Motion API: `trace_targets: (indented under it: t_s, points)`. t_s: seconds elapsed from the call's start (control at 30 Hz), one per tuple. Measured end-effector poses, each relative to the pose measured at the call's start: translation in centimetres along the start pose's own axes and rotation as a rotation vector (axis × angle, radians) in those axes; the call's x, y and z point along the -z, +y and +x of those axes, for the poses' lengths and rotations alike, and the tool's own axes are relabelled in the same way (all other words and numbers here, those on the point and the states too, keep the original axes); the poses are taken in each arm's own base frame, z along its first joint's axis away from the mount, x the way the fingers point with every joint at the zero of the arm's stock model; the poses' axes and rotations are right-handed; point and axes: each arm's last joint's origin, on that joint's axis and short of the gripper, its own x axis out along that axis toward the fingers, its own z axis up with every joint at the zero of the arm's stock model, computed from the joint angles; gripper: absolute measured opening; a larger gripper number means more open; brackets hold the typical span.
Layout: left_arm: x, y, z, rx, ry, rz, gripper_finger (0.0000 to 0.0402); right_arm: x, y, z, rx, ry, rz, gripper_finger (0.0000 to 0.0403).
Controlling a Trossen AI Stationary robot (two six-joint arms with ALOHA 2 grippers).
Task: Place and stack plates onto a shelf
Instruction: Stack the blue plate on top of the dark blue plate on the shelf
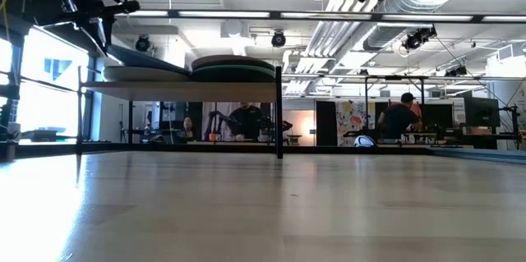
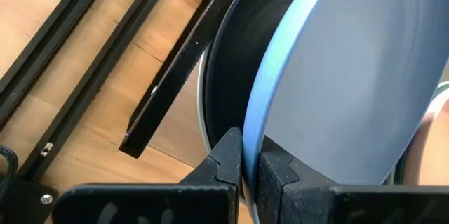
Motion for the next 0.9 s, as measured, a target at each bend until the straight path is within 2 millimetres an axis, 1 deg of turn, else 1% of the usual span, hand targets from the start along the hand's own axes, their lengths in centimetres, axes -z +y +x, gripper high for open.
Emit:
trace_targets:
  t_s: [0.37, 0.67, 0.77, 0.9]
  points:
    - [-0.1, -0.5, 0.8, -0.027, 0.003, 0.033, 0.0008, 0.1, 0.0, 0.0, -0.004, 0.008, -0.002, 0.0124]
    - [-0.2, -0.9, 1.4, -0.052, 0.014, 0.100, 0.0008, 0.2, 0.1, 0.0, -0.008, 0.016, 0.000, 0.0124]
    - [-0.1, -0.8, 1.4, -0.049, 0.026, 0.132, 0.0016, 0.2, 0.1, 0.0, -0.008, 0.016, 0.000, 0.0124]
    - [-0.2, -0.8, 1.4, -0.038, 0.053, 0.162, 0.0042, 0.2, 0.1, 0.0, -0.008, 0.016, 0.008, 0.0124]
